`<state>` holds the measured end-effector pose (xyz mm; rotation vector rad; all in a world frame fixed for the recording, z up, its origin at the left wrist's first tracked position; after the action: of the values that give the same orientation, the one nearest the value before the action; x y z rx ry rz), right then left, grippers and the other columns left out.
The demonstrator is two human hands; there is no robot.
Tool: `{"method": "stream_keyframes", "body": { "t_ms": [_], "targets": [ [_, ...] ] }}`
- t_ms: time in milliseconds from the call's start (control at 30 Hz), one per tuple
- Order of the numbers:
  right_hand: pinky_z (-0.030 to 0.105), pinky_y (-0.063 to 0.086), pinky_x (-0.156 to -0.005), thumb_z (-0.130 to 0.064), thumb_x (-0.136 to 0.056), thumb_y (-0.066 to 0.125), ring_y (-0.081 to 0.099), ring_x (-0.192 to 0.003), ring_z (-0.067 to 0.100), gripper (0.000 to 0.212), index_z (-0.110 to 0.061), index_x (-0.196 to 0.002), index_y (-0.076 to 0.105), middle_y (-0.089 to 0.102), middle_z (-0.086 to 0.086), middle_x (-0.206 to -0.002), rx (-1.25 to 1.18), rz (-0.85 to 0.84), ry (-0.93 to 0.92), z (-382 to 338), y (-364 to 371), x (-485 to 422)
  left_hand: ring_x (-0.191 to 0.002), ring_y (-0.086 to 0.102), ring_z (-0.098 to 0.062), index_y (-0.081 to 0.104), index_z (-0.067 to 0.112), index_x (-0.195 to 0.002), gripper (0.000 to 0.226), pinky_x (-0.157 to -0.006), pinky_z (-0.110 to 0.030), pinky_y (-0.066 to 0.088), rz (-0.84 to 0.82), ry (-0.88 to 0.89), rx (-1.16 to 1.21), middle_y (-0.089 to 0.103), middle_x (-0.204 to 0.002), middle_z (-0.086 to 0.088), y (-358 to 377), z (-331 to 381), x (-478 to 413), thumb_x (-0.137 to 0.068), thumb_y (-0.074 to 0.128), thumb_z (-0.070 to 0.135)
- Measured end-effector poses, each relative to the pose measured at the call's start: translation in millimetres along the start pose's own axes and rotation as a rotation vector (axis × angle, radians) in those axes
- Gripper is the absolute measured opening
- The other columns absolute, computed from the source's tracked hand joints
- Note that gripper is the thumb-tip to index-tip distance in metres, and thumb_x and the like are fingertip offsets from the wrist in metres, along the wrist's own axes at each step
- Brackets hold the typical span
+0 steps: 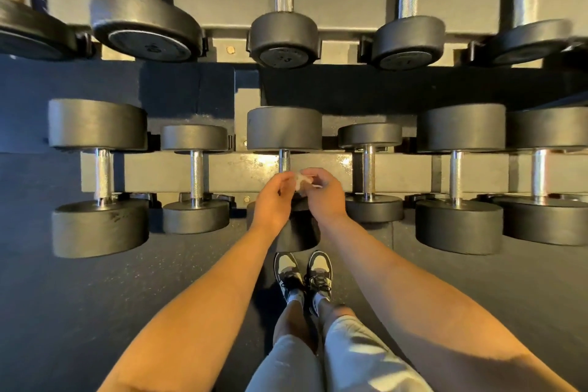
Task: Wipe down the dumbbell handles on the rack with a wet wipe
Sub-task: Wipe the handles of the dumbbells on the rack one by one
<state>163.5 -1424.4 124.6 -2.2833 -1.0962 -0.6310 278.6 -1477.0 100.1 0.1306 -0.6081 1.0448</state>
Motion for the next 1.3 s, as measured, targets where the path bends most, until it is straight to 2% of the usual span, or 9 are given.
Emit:
{"method": "stream_keyframes", "body": {
  "t_ms": [100,200,400,567,667,833,1000,1167,1300],
  "targets": [
    [0.029,0.054,-0.091,-0.003,-0.094,0.061,0.062,-0.101,0.013,0.025,-0.019,-0.111,0.069,0.064,-0.011,-0.101,-0.001,0.014,-0.074,-35,-25,21,-0.114,0.063,-0.021,0.063,0.027,-0.119,0.019,-0.100,-0.033,0.050,-0.022,0.008,0.071,0.067,-0.116,0.003,7,42,17,-0.101,0.061,0.021],
    [0.026,0.055,-0.084,-0.007,-0.095,0.060,0.064,-0.093,0.013,0.020,-0.020,-0.107,0.069,0.067,-0.007,-0.097,-0.032,0.015,-0.136,-71,-49,36,-0.105,0.064,-0.005,0.063,0.033,-0.113,0.016,-0.086,-0.011,0.047,-0.017,0.087,0.003,0.069,-0.108,0.012,14,90,29,-0.100,0.063,0.024],
    [0.010,0.044,-0.071,-0.012,-0.096,0.060,0.060,-0.086,0.004,0.015,-0.018,-0.109,0.066,0.064,-0.011,-0.094,-0.036,0.079,-0.235,-122,-111,37,-0.096,0.065,-0.004,0.063,0.031,-0.121,0.024,-0.077,-0.011,0.045,0.079,0.165,-0.069,0.071,-0.104,0.008,43,163,31,-0.098,0.064,0.026],
    [0.038,0.053,-0.088,-0.015,-0.093,0.063,0.064,-0.095,0.022,0.011,-0.022,-0.102,0.064,0.066,0.003,-0.099,-0.169,0.041,-0.310,-151,-158,8,-0.090,0.063,-0.003,0.069,0.020,-0.114,0.016,-0.071,-0.003,0.042,0.086,0.232,-0.129,0.068,-0.100,0.010,81,209,24,-0.100,0.061,0.022],
    [0.038,0.055,-0.090,-0.020,-0.096,0.063,0.065,-0.094,0.019,0.009,-0.022,-0.104,0.065,0.067,0.000,-0.098,-0.184,0.015,-0.277,-168,-185,-17,-0.093,0.062,-0.001,0.069,0.021,-0.110,0.014,-0.071,-0.001,0.041,0.122,0.230,-0.168,0.067,-0.102,0.009,104,234,14,-0.102,0.058,0.019],
    [0.029,0.057,-0.083,-0.014,-0.094,0.067,0.067,-0.097,0.019,0.020,-0.023,-0.112,0.063,0.069,0.002,-0.104,-0.181,-0.145,-0.250,-200,-213,-55,-0.086,0.058,-0.003,0.063,0.023,-0.104,0.009,-0.068,-0.004,0.040,0.251,0.212,-0.188,0.061,-0.093,0.013,138,277,-12,-0.104,0.053,0.023],
    [0.004,0.045,-0.063,-0.004,-0.095,0.062,0.062,-0.087,0.005,0.020,-0.017,-0.110,0.067,0.067,-0.001,-0.102,-0.152,-0.055,-0.286,-229,-242,-84,-0.080,0.059,-0.005,0.061,0.017,-0.105,0.012,-0.067,-0.011,0.042,0.332,0.217,-0.224,0.063,-0.090,0.006,158,304,-28,-0.104,0.053,0.025],
    [0.004,0.043,-0.062,-0.013,-0.096,0.061,0.059,-0.085,0.007,0.010,-0.015,-0.104,0.067,0.066,-0.001,-0.098,-0.113,-0.073,-0.323,-240,-243,-107,-0.083,0.061,-0.015,0.065,0.014,-0.103,0.025,-0.067,-0.026,0.046,0.403,0.112,-0.085,0.065,-0.091,-0.002,158,317,-47,-0.105,0.049,0.033],
    [0.006,0.043,-0.061,-0.015,-0.098,0.060,0.057,-0.083,0.006,0.009,-0.013,-0.101,0.068,0.065,-0.001,-0.095,-0.153,-0.092,-0.281,-243,-238,-122,-0.088,0.065,-0.025,0.066,0.014,-0.097,0.022,-0.080,-0.039,0.054,0.390,0.122,-0.030,0.066,-0.091,-0.008,155,324,-56,-0.103,0.052,0.030]
  ]
}}
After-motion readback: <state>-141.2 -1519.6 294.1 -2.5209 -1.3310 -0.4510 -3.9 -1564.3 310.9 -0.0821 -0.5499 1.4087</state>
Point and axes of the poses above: each hand's wrist, its own x-axis away from the middle knuckle, its own y-axis out of the palm, z = x × y, the point moved 4 cm from there along -x, towards the middle knuckle
